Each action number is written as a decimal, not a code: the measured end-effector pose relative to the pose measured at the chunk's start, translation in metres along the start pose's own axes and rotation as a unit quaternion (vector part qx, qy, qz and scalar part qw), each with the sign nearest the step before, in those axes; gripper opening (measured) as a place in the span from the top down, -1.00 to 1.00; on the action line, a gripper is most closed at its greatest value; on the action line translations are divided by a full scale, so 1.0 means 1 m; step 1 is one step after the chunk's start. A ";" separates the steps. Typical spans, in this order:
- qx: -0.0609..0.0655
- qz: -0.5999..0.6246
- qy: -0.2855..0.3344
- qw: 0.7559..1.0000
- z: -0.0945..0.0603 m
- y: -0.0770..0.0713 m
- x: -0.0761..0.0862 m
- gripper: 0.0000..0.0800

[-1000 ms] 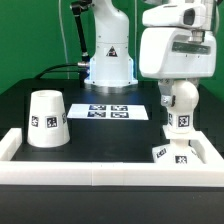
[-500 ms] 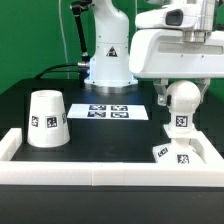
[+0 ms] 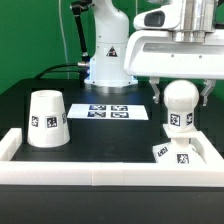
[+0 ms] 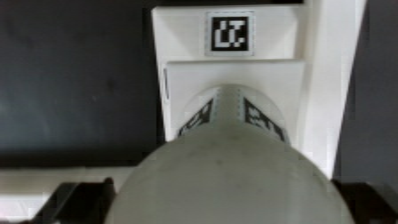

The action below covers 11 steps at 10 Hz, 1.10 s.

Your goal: Assemble lamp

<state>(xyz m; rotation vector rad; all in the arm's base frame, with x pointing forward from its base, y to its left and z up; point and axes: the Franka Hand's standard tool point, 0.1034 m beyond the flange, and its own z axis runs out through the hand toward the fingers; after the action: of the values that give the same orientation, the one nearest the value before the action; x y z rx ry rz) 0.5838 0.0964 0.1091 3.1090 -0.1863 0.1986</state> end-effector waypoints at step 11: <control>0.028 0.415 -0.049 0.908 0.002 -0.009 -0.001 -0.45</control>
Offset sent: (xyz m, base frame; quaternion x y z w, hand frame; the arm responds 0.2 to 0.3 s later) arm 0.0000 0.0000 0.0000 0.0000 0.0000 0.1938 0.9810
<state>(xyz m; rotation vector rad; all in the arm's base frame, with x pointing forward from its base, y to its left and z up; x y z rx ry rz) 0.5840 0.1049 0.1066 2.8622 -1.5114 0.0478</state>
